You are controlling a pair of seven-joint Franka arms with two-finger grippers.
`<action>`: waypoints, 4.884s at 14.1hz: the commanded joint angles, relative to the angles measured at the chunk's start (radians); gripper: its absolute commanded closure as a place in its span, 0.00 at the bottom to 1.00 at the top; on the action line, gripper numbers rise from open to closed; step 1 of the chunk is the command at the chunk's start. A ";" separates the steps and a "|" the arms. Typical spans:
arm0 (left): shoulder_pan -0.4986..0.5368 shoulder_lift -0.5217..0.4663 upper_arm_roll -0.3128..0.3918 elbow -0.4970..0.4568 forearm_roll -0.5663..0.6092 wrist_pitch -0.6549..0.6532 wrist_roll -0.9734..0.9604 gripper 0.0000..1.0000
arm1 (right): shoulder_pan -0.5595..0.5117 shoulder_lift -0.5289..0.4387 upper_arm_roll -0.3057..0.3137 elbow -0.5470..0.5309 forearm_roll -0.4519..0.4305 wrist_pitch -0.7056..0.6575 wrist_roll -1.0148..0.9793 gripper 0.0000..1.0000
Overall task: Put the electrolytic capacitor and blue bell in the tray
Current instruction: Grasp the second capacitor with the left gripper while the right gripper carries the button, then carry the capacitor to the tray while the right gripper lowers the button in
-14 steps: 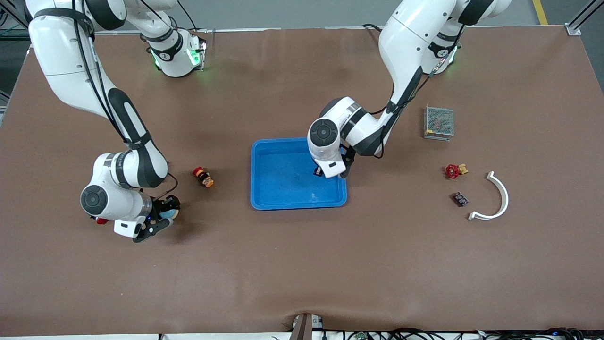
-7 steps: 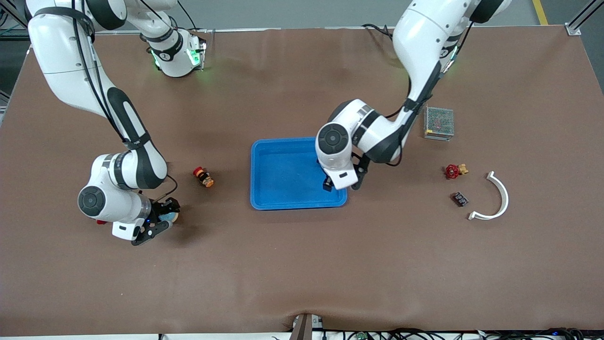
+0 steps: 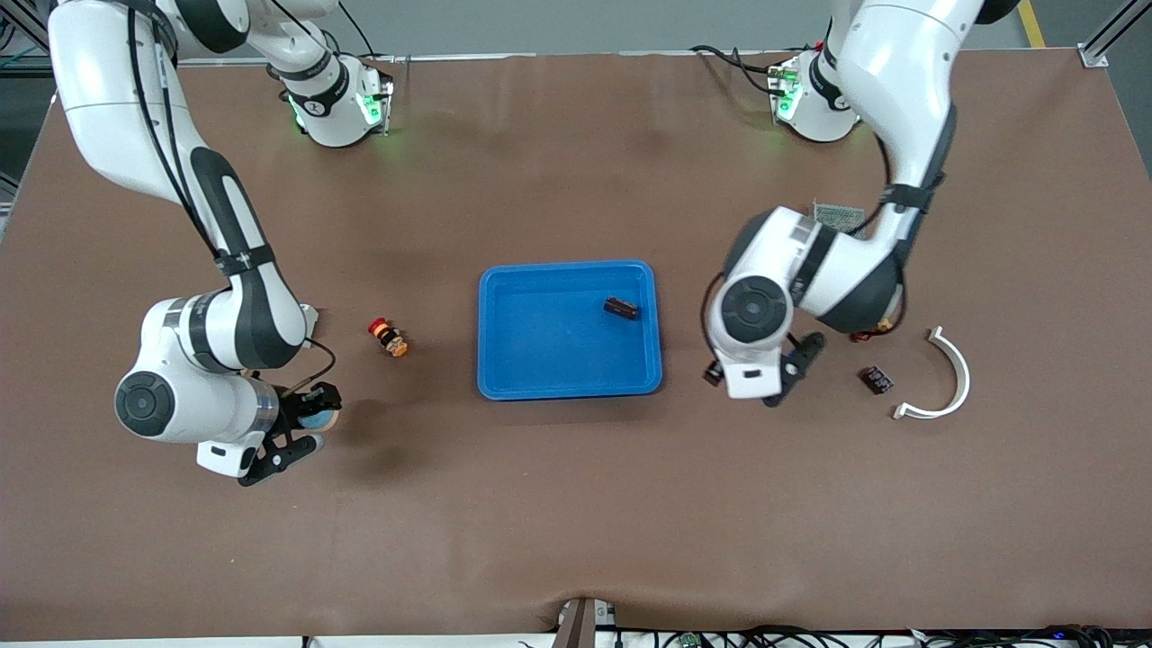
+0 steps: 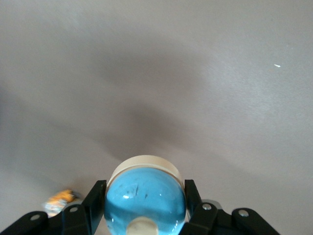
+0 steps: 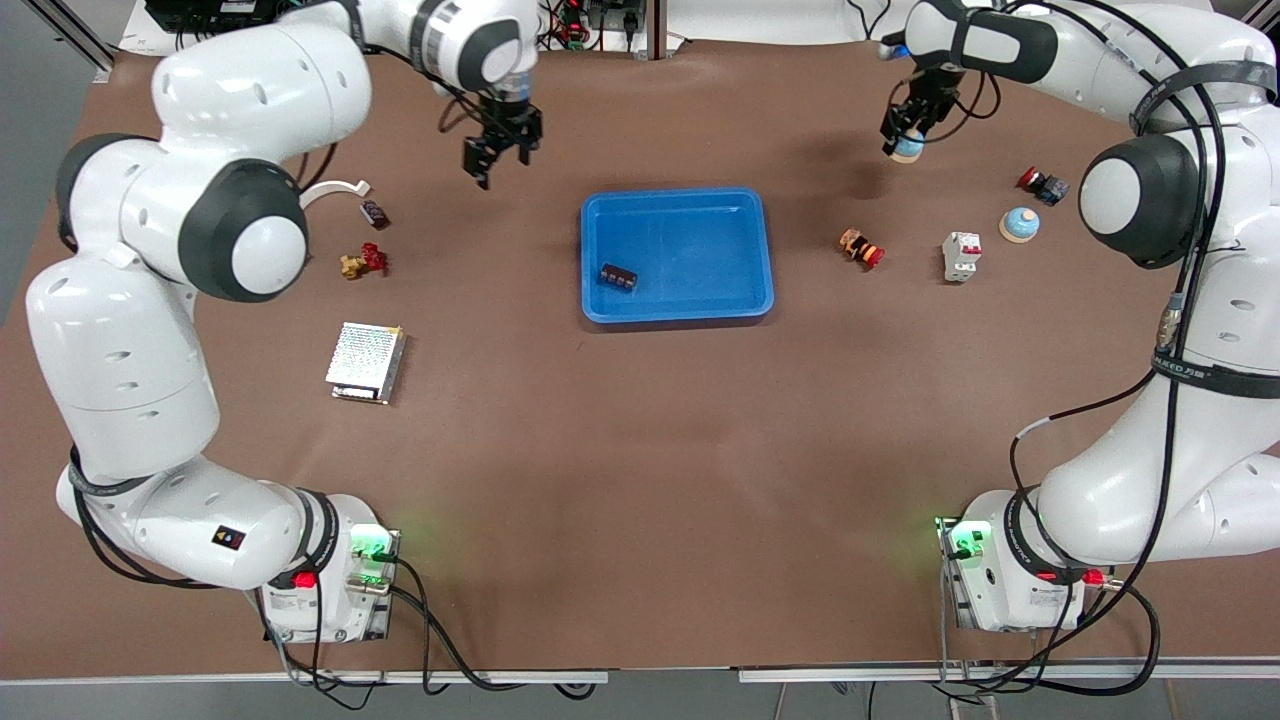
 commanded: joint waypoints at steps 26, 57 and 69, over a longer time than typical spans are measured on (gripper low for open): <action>0.435 0.003 -0.017 -0.349 0.101 0.430 0.397 0.51 | 0.549 -0.105 0.006 -0.289 -0.008 0.267 1.080 0.62; 0.056 0.019 -0.034 -0.040 0.070 0.156 0.005 1.00 | 0.586 -0.047 0.004 -0.361 -0.011 0.401 1.079 0.52; -0.149 0.097 -0.034 0.031 -0.055 0.287 -0.416 1.00 | 0.542 -0.132 0.002 -0.347 -0.007 0.289 0.939 0.00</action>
